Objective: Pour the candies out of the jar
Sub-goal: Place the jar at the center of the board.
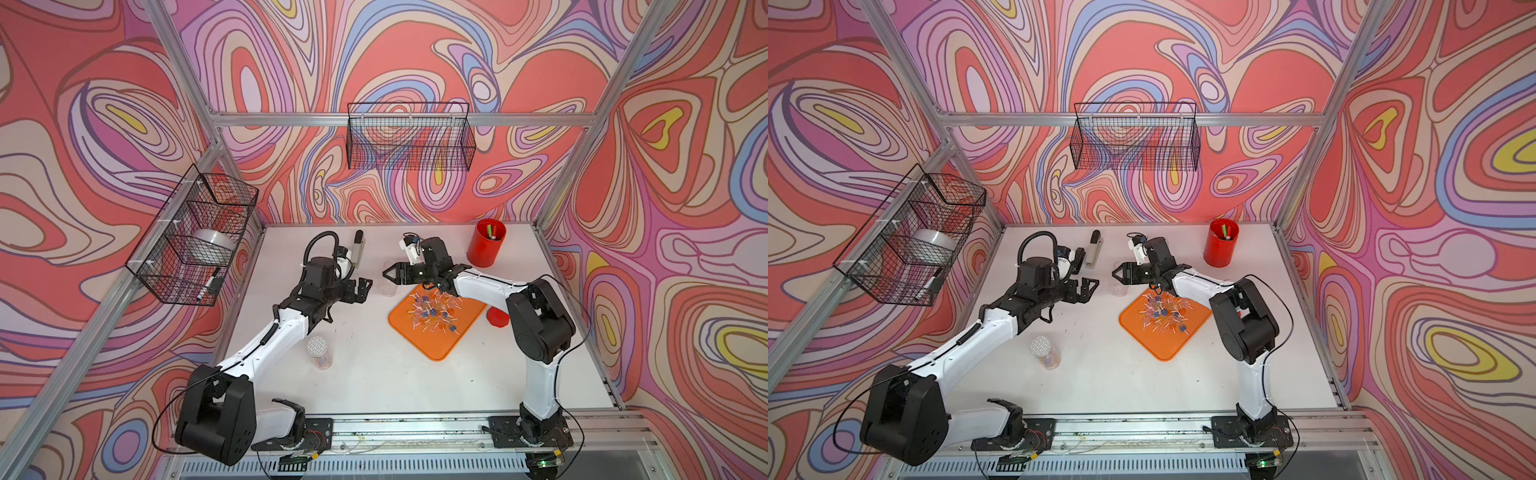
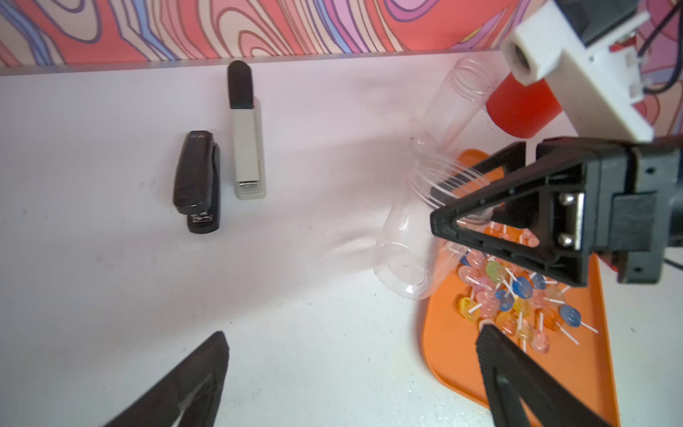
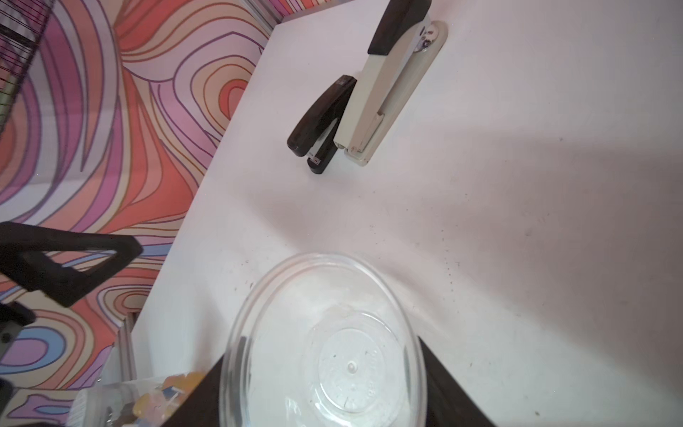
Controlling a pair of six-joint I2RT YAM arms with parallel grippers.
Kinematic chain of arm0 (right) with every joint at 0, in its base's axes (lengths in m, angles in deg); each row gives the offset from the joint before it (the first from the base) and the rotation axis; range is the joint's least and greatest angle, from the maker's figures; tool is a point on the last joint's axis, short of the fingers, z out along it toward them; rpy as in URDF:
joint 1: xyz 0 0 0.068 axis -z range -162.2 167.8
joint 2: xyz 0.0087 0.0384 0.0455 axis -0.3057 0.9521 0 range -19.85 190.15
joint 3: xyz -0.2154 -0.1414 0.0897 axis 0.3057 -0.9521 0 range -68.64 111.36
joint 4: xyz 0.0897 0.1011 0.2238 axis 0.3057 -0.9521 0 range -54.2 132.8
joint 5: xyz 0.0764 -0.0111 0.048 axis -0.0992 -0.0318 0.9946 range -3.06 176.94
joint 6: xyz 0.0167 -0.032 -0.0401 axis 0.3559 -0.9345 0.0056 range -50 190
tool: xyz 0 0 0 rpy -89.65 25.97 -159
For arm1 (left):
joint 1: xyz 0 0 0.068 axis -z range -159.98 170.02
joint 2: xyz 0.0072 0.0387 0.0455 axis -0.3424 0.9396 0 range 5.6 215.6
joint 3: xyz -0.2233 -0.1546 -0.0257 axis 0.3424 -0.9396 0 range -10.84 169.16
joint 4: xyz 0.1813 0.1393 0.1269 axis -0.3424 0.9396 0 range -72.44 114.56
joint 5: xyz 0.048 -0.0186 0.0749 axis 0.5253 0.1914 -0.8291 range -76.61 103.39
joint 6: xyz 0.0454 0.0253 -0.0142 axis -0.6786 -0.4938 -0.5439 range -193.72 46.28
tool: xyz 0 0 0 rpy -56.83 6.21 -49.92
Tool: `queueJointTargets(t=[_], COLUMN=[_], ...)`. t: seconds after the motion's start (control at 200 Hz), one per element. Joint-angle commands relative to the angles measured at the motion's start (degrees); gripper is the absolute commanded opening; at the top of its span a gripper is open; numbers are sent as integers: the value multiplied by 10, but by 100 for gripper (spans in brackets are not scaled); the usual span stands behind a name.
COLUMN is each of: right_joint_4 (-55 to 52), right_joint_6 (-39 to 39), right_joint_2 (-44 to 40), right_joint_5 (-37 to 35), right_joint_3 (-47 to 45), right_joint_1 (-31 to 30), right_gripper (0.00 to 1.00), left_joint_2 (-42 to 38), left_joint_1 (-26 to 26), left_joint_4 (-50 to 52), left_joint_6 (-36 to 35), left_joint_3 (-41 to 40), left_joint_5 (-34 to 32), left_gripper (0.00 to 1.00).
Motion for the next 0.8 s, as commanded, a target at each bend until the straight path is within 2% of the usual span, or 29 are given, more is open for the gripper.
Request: queueJointTargets(t=[0.0, 0.13, 0.311, 0.526, 0.681, 0.756, 0.796], right_joint_4=[14, 41, 111, 153, 169, 162, 163], right_joint_6=[-23, -40, -44, -53, -71, -73, -72], right_joint_2=[24, 46, 70, 112, 122, 128, 127], right_joint_5=[-103, -182, -254, -281, -292, -286, -283], right_joint_3=[26, 31, 15, 35, 38, 44, 44], right_joint_1=[-17, -26, -26, -27, -27, -27, -27], right_gripper=[49, 49, 49, 50, 53, 57, 63], left_joint_2=[-18, -18, -27, -35, -38, -37, -37], left_joint_1=[-10, -14, -16, -17, -18, -18, -19], left_joint_4=[-56, -58, -61, -78, -85, -93, -94], left_joint_6=[51, 59, 65, 75, 81, 86, 88], left_joint_3=[-16, -18, -26, -35, -43, -47, -47], left_joint_5=[-21, -32, -57, -74, -96, -96, -95], left_gripper=[100, 100, 100, 100, 100, 100, 100])
